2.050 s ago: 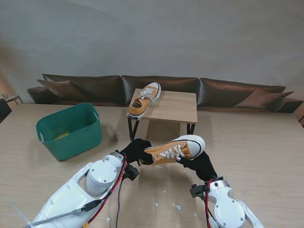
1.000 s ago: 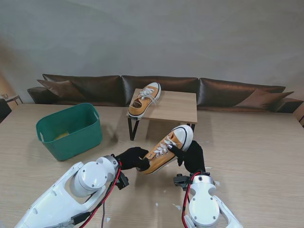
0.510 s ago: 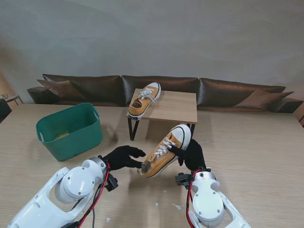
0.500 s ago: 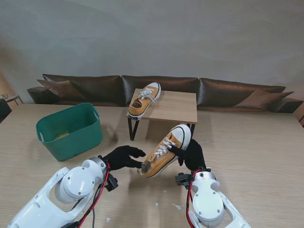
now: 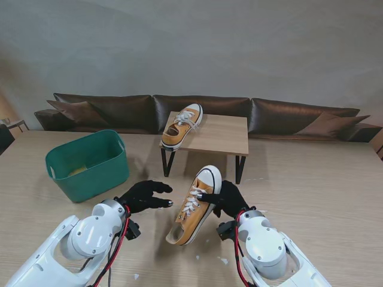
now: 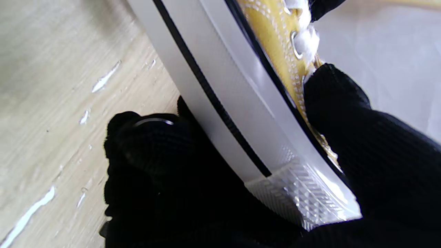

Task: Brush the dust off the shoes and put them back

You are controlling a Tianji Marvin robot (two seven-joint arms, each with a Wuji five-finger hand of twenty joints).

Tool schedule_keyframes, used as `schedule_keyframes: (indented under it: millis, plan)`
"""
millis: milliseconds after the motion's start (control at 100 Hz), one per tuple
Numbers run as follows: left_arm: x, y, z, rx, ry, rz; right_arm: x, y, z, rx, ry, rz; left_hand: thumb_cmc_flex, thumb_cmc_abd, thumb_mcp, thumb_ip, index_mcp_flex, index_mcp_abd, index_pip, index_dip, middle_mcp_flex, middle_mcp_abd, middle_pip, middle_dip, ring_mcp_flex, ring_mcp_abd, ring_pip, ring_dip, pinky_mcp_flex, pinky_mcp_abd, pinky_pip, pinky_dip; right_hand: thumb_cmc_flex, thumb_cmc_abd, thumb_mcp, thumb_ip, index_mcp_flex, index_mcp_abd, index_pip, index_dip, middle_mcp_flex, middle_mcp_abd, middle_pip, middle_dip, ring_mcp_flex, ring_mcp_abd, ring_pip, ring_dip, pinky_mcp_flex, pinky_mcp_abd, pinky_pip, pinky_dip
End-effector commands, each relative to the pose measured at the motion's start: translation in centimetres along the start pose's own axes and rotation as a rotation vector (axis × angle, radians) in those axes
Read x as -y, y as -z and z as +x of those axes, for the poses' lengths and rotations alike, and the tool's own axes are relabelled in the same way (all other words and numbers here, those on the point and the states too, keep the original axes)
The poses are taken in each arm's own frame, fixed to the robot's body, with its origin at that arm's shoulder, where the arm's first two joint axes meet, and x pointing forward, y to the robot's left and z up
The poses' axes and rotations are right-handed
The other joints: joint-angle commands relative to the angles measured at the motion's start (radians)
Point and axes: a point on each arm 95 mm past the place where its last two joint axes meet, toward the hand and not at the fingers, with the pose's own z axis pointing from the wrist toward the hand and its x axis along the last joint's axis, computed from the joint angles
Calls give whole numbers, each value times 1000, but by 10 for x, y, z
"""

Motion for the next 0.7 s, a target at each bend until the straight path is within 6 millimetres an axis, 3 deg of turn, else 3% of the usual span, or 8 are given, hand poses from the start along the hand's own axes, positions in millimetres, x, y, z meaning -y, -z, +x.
schedule_keyframes:
  millis: [0, 460, 690]
  plan:
    - [-4, 1, -3, 7, 10, -16, 7, 0, 8, -6, -2, 42, 7, 34, -20, 43, 14, 4, 9, 5, 12, 2, 1, -5, -22, -2, -16, -9, 9, 5, -31, 16, 174, 129, 167, 71, 76, -172, 293, 117, 45, -38, 74, 41, 20, -46, 3, -4, 201, -26, 39, 36]
    - [-8, 1, -14, 43, 46, 15, 40, -19, 2, 142, 172, 159, 24, 70, -50, 49, 24, 23, 10, 11, 23, 33, 3, 5, -19, 10, -14, -2, 0, 6, -41, 33, 164, 187, 124, 71, 34, -171, 279, 121, -31, -38, 136, 44, 16, 7, -19, -24, 106, -11, 89, 82]
    - [-11, 2, -17, 56, 65, 27, 57, -30, -5, 193, 254, 156, 31, 79, -63, 52, 31, 29, 12, 14, 23, 46, 3, 9, -19, 13, -14, 2, -7, 6, -46, 39, 144, 202, 112, 69, 6, -187, 283, 64, -58, -46, 156, 23, 14, 26, -33, -37, 84, -3, 106, 93]
